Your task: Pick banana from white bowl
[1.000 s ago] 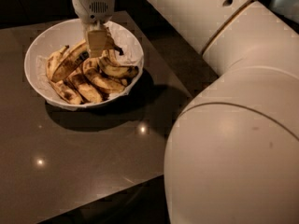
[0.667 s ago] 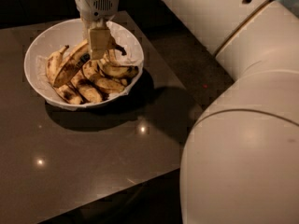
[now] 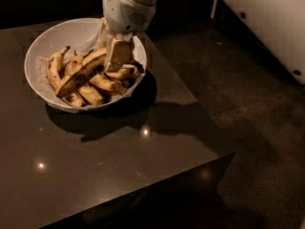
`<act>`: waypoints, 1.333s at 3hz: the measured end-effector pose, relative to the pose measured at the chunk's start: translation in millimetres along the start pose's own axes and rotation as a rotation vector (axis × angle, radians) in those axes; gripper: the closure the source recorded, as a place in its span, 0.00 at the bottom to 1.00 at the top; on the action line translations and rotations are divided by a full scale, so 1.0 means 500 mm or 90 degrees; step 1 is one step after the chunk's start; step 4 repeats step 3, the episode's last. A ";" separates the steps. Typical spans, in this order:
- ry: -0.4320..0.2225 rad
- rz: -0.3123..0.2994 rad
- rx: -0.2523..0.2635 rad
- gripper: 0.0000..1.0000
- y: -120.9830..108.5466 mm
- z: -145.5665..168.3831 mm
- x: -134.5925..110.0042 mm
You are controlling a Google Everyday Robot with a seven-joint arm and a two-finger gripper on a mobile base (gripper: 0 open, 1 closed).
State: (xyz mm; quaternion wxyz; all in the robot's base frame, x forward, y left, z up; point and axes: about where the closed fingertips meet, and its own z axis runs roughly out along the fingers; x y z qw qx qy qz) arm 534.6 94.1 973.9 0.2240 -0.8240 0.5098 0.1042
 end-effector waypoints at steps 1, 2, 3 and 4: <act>-0.029 0.033 0.016 1.00 0.069 -0.023 0.022; -0.035 0.083 0.023 1.00 0.146 -0.047 0.038; -0.029 0.129 0.030 1.00 0.207 -0.060 0.048; -0.029 0.129 0.030 1.00 0.207 -0.060 0.048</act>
Offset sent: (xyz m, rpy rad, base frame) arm -0.0937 -0.0891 -0.0110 0.0901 0.1021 -0.2116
